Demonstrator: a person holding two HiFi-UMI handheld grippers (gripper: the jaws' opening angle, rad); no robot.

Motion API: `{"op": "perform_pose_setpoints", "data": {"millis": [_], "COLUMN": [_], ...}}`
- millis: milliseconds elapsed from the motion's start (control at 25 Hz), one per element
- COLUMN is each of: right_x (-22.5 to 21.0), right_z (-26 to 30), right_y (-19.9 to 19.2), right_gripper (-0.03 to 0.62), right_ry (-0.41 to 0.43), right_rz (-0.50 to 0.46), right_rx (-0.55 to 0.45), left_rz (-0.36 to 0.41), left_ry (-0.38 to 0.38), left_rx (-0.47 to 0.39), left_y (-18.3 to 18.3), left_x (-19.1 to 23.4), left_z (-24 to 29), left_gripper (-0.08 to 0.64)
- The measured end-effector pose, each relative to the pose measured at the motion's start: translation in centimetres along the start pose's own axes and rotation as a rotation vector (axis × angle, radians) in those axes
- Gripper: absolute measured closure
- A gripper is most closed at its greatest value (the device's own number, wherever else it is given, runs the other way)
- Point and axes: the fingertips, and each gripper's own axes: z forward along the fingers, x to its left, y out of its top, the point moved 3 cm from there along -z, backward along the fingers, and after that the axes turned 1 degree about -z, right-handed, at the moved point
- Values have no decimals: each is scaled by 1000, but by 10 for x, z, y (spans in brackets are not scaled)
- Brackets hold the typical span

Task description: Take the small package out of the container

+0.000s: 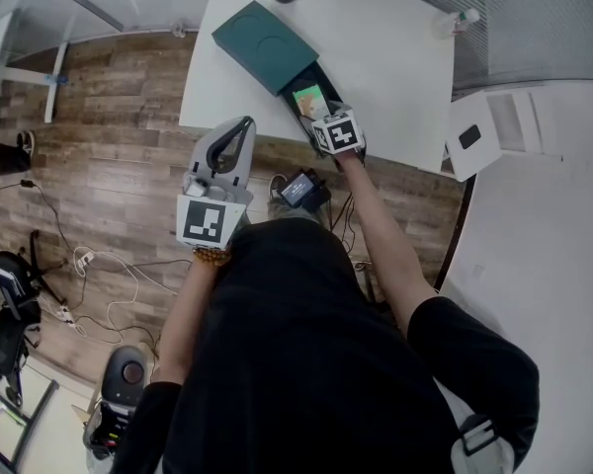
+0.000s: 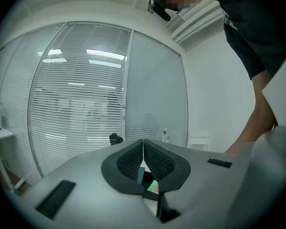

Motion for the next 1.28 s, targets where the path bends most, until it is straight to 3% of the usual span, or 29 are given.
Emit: {"op": "perform_pose_setpoints", "data": {"millis": [640, 880, 1280], "right_x": [3, -2, -3], "right_z": [6, 8, 9], "right_y": [4, -4, 0], "right_gripper": [259, 259, 261], "right_ry": [-19, 39, 8], "right_rz": [-95, 39, 88], "right_rx": [106, 94, 140], "left_rz": [1, -2, -17], "left_ry": [-15, -14, -2], "left_rx": [-8, -11, -5], "left_y": [-1, -2, -5], "left_x": [-2, -3, 2], "left_z": [4, 2, -2], "left_gripper": [558, 558, 558]}}
